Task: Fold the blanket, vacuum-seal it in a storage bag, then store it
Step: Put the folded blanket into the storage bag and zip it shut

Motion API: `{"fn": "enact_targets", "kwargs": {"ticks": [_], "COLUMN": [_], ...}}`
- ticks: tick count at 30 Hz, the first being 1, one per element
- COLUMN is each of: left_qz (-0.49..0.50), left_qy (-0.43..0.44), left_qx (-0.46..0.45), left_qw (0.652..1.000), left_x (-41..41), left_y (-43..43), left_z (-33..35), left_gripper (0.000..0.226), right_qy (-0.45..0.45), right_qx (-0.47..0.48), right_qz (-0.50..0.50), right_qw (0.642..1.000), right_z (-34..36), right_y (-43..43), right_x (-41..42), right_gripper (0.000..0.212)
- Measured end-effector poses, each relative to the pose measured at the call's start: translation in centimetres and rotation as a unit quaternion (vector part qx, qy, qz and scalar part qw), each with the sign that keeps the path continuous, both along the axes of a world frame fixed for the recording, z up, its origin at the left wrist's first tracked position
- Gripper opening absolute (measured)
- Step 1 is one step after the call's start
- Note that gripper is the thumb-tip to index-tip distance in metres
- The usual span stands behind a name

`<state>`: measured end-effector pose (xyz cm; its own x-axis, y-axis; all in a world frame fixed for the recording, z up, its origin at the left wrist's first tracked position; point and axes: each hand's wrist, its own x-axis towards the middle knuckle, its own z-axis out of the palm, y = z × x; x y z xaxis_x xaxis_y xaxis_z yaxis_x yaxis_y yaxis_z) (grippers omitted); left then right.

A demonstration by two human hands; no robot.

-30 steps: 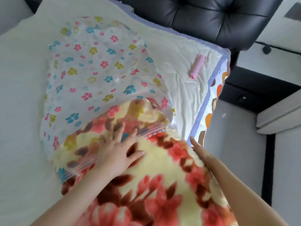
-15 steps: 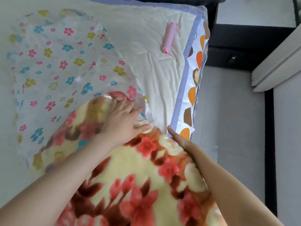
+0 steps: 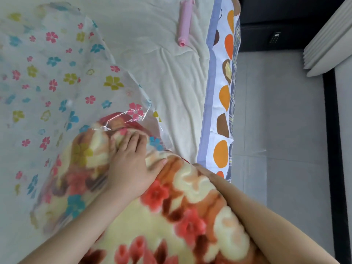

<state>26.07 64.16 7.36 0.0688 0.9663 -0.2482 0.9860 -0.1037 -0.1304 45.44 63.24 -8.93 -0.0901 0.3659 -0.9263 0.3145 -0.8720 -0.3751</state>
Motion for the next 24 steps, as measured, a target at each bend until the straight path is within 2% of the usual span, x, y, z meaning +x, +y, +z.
{"fn": "enact_targets", "kwargs": {"ticks": [1,2,3,5,8,10,13,15,17,18,19,21,22,24], "left_qz": [0.006,0.015,0.021,0.032,0.065,0.089,0.09,0.076,0.103,0.132,0.166,0.237,0.271,0.353], "left_qy": [-0.014,-0.03,-0.046,-0.09,-0.202,-0.272,-0.357,-0.427,-0.539,-0.601,-0.666,-0.753,-0.773,-0.797], "left_qx": [0.003,0.005,0.012,0.037,0.12,0.177,0.211,0.231,0.238,0.243,0.244,0.253,0.245,0.183], "left_qw": [1.0,0.999,0.999,0.995,0.97,0.942,0.906,0.871,0.801,0.75,0.686,0.559,0.519,0.455], "left_x": [-0.4,-0.8,-1.2,-2.1,-3.3,-4.0,-4.6,-4.9,-5.2,-5.4,-5.4,-5.8,-6.2,-7.1], "left_y": [-0.7,-1.6,-2.7,-4.9,-8.6,-10.6,-12.6,-13.5,-14.5,-15.4,-16.2,-17.8,-18.3,-19.4], "left_z": [0.8,1.7,2.8,5.4,9.5,12.2,15.6,17.0,17.7,17.6,17.4,15.4,13.5,8.9], "left_gripper": [0.085,0.086,0.087,0.089,0.083,0.073,0.07,0.07,0.072,0.074,0.076,0.068,0.057,0.054], "right_qy": [0.017,0.037,0.055,0.074,0.038,0.008,-0.02,-0.056,-0.089,-0.115,-0.143,-0.207,-0.198,-0.174], "right_qx": [0.017,0.043,0.073,0.121,0.168,0.24,0.335,0.416,0.502,0.547,0.596,0.703,0.72,0.693], "right_qz": [0.046,0.099,0.108,0.079,0.104,0.114,0.105,0.11,0.124,0.132,0.129,0.111,0.122,0.217], "right_qw": [0.999,0.994,0.99,0.987,0.98,0.964,0.936,0.901,0.851,0.819,0.779,0.671,0.654,0.665], "right_z": [1.7,3.6,6.1,9.6,13.5,17.9,24.2,29.4,34.0,35.6,36.7,36.4,35.2,31.0], "right_y": [-0.3,-0.5,-0.5,-1.3,-3.2,-4.1,-4.9,-5.1,-5.4,-5.7,-6.3,-8.1,-9.4,-12.6], "right_x": [-0.5,-1.1,-2.0,-3.4,-4.6,-5.0,-5.6,-5.5,-6.0,-6.7,-7.6,-10.1,-11.6,-14.5], "right_gripper": [0.045,0.037,0.035,0.036,0.045,0.045,0.047,0.047,0.046,0.045,0.043,0.037,0.033,0.024]}}
